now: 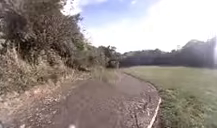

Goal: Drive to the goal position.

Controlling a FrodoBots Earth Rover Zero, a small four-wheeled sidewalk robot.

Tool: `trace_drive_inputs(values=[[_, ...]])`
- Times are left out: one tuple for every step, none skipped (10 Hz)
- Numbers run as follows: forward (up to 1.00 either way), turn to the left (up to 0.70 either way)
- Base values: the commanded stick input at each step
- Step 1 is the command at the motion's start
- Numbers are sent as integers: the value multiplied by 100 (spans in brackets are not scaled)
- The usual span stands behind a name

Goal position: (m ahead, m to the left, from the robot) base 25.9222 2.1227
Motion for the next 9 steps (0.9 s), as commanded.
trace_drive_inputs(values=[[70, -35], [70, -35], [70, -35], [70, -35], [70, -35], [70, -35], [70, -35], [70, -35], [70, -35]])
